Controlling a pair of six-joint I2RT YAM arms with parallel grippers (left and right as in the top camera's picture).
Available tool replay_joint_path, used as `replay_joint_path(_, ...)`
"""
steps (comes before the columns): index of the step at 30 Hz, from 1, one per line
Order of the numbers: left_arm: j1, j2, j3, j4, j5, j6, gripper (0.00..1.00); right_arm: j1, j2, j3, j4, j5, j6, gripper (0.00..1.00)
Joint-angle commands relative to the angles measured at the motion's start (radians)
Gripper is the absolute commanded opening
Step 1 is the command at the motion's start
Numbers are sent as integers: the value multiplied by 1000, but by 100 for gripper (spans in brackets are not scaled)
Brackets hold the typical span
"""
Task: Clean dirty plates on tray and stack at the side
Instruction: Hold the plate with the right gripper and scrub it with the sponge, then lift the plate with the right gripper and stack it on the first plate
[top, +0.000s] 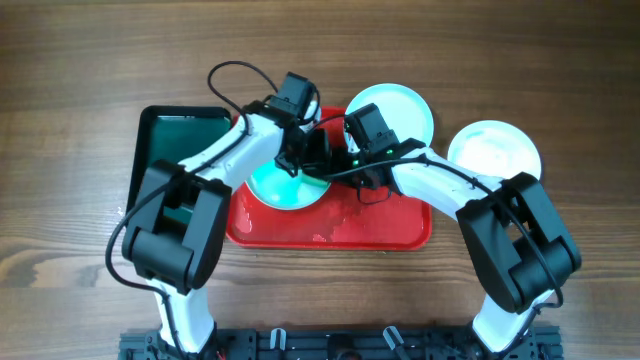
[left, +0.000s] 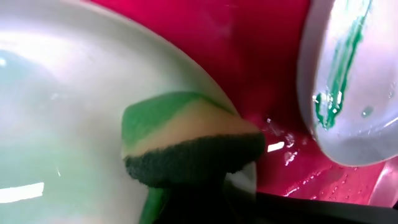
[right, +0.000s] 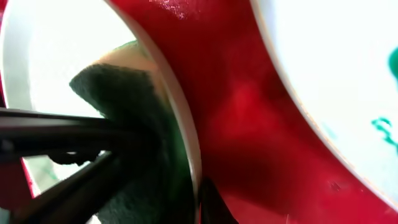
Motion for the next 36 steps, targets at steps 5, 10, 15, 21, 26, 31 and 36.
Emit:
replay_joint_path(5, 144, 23, 5, -79, -497, -312, 4, 9, 20, 5, -3, -6, -24, 4)
replay_joint_path(10, 140, 19, 5, -231, -443, -314, 4, 9, 20, 5, 1, -6, -24, 4)
replay_joint_path(15, 138, -30, 5, -351, -167, -132, 4, 9, 20, 5, 44, -9, -75, 17)
replay_joint_path(21, 151, -40, 5, -318, -166, -132, 4, 14, 22, 5, 49, -14, -129, 25)
replay_joint_path(26, 151, -40, 7, -264, -155, -132, 4, 40, 22, 5, -22, -32, -50, 20)
replay_joint_path(31, 151, -40, 13, -251, -136, -132, 4, 42, 22, 5, -37, -27, -27, 4)
replay_joint_path(36, 156, -80, 161, -301, -137, -90, 4, 34, 22, 5, -42, -28, -3, 4)
